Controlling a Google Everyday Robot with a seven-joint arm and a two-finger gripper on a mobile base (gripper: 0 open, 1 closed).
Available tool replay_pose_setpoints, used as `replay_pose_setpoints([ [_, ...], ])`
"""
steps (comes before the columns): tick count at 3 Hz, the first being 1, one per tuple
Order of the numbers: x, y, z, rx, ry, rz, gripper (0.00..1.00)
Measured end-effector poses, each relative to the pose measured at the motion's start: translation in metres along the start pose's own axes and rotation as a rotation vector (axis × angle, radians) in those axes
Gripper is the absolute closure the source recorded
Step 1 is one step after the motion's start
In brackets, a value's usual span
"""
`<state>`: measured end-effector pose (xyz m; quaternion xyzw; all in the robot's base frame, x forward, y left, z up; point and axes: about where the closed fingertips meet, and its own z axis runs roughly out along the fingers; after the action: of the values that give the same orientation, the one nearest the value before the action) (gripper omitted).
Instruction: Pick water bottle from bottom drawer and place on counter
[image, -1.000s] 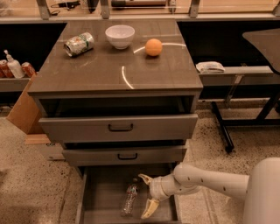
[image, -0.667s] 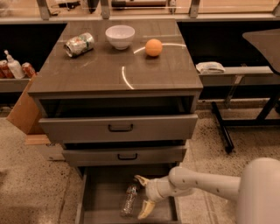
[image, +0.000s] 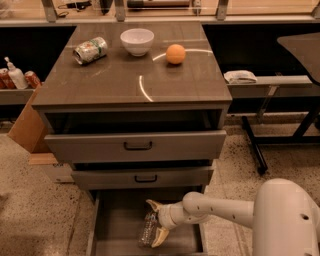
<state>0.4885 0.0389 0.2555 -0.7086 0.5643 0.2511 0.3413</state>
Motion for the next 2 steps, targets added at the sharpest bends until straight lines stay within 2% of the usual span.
replay_pose_setpoints([
  [1, 0.012, -0.007, 0.025, -0.006, 0.011, -0.042, 0.00],
  [2, 0.024, -0.009, 0.042, -0.028, 0.018, -0.050, 0.00],
])
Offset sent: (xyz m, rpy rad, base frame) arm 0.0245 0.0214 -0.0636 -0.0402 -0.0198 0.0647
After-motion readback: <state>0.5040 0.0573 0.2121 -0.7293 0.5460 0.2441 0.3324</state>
